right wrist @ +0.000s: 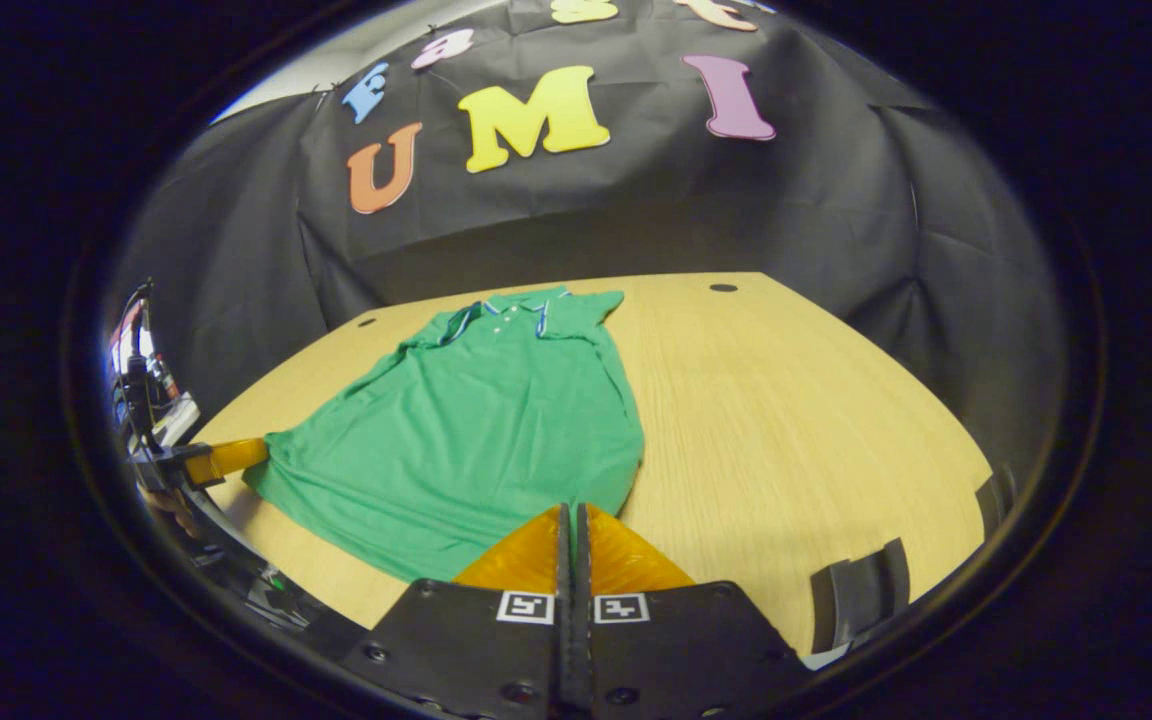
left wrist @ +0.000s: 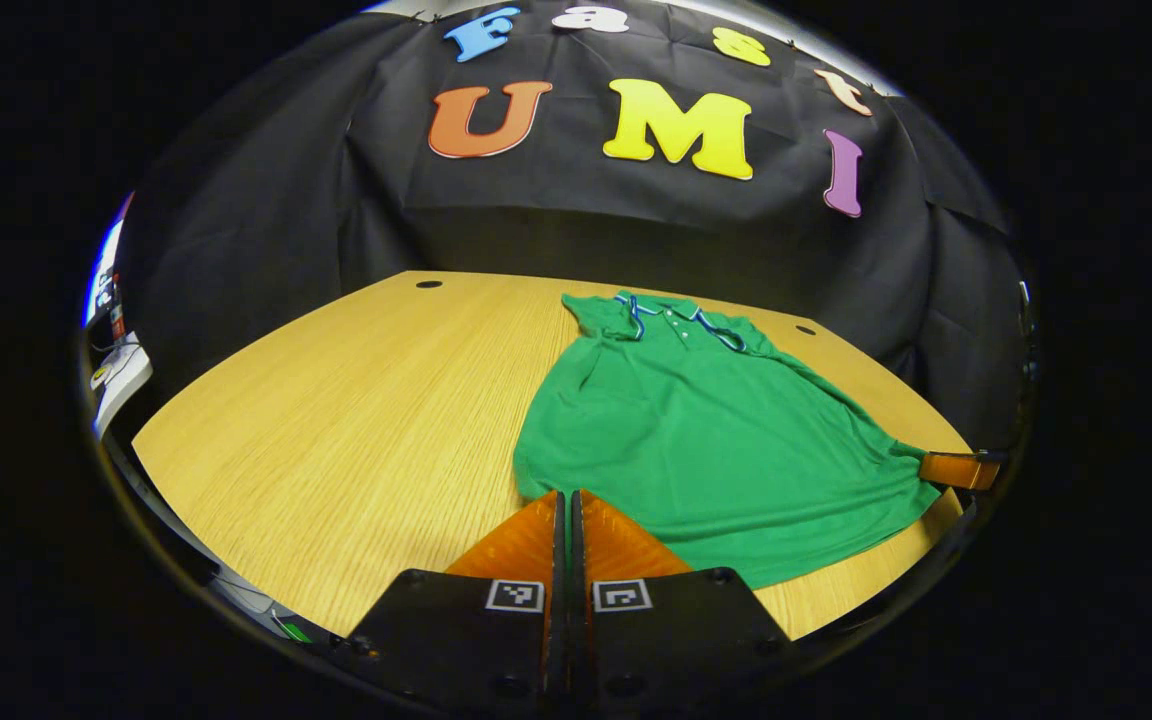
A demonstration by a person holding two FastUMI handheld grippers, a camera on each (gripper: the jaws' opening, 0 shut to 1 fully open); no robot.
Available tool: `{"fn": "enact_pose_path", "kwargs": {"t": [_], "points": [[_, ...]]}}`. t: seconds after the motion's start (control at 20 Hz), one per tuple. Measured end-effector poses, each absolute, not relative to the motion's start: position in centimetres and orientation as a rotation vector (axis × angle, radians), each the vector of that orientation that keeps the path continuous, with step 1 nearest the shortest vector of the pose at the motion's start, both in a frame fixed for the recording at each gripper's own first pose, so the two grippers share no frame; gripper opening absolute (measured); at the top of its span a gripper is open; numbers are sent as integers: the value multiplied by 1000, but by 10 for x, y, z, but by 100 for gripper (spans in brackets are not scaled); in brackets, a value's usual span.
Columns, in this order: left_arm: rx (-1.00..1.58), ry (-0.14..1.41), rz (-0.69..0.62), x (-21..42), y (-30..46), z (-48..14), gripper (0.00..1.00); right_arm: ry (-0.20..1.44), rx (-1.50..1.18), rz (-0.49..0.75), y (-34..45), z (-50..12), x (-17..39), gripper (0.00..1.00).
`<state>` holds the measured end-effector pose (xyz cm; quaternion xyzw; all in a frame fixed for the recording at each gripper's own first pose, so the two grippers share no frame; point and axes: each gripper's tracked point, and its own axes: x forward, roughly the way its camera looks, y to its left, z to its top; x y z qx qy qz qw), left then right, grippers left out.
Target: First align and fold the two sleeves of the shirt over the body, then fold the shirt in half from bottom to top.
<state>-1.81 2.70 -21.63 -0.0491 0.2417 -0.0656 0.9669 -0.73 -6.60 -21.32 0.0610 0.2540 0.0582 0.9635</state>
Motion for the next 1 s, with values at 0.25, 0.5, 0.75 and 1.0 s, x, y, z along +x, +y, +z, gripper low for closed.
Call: {"fn": "enact_pose_path", "kwargs": {"t": [0.25, 0.5, 0.75, 1.0], "points": [[-76, 379, -157, 9, 20, -168, 4, 428, 94, 137, -59, -168, 12, 0], [-126, 284, -151, 57, 18, -129, 4, 315, 66, 152, -47, -118, 57, 0], [-121, 229, -134, 117, 20, -116, 4, 238, 37, 143, -44, -87, 128, 0], [-137, 217, -140, 195, 19, -110, 4, 209, -19, 139, -34, -78, 203, 0]]}}
